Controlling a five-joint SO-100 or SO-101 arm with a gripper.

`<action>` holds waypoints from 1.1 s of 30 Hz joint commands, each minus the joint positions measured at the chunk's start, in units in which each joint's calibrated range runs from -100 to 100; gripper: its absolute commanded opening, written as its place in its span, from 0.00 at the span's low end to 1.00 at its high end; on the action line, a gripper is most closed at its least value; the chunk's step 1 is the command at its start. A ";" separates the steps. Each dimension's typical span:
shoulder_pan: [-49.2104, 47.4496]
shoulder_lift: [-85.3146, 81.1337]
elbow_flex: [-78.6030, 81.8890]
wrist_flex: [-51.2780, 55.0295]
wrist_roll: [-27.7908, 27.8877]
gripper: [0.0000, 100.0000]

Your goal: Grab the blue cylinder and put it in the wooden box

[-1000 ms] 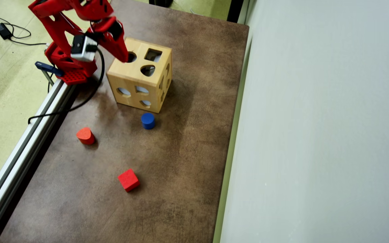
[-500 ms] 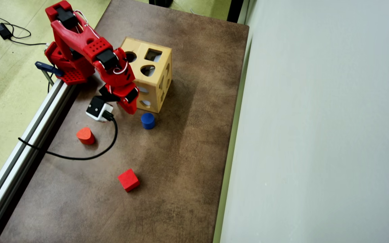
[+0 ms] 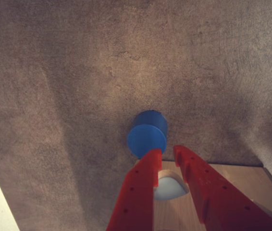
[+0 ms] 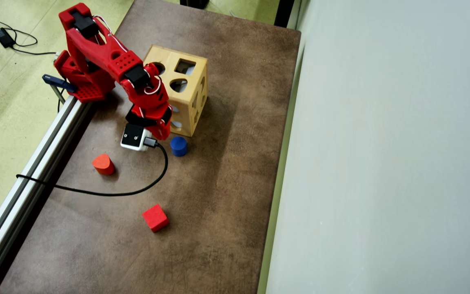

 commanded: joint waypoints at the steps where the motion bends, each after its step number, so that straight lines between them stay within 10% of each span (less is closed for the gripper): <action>1: -1.40 -0.28 -1.83 -0.83 -0.10 0.06; 17: -1.70 6.51 -2.45 2.79 -0.20 0.38; 33: -2.44 17.13 -8.45 1.91 -0.24 0.39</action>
